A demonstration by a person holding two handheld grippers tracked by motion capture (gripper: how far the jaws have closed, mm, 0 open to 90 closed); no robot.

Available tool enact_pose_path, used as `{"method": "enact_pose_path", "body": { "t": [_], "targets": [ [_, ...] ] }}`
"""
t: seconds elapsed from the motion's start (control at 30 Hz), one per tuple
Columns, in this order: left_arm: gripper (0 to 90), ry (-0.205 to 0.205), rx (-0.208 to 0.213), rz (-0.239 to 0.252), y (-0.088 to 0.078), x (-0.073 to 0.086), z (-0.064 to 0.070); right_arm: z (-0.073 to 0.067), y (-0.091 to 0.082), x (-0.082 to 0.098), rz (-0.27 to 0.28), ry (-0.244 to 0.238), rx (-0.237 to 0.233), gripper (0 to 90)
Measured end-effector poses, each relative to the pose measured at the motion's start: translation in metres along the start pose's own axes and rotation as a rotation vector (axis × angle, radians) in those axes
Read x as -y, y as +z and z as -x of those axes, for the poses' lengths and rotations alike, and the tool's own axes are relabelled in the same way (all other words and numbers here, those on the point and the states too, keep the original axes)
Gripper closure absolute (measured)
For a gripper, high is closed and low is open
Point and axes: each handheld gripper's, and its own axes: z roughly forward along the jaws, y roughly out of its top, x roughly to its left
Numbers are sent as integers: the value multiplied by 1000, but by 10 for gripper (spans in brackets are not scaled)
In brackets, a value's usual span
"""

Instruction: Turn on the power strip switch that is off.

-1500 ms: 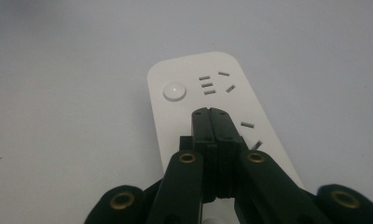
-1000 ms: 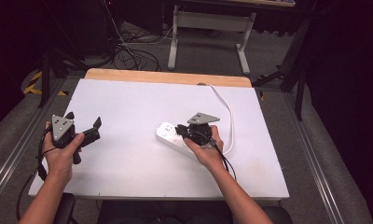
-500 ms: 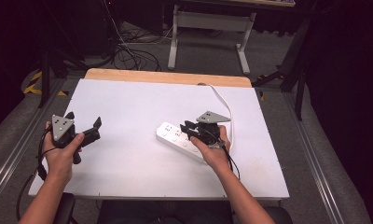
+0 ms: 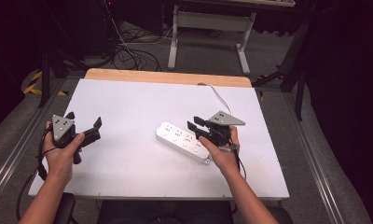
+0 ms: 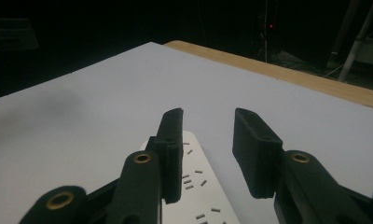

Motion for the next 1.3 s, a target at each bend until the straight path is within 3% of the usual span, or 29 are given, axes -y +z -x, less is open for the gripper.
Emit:
{"method": "enact_pose_path", "body": {
  "t": [0.17,0.53,0.77,1.13,1.23,1.3],
  "targets": [
    [76,0,1,-1,0,0,-1,5,-8,-1,39,-1,8,613],
    [76,-4,-3,-1,0,0,-1,18,-28,-1,153,1,23,464],
    [76,-6,-4,-1,0,0,-1,22,-32,-1,191,-13,2,390],
    [76,-3,-4,0,0,0,-1,35,-51,17,220,0,1,144],
    [73,-2,-5,0,0,0,-1,41,-57,26,243,2,-26,47],
    [73,-4,-7,1,0,0,-1,42,-59,29,246,7,-33,40]
  ]
}}
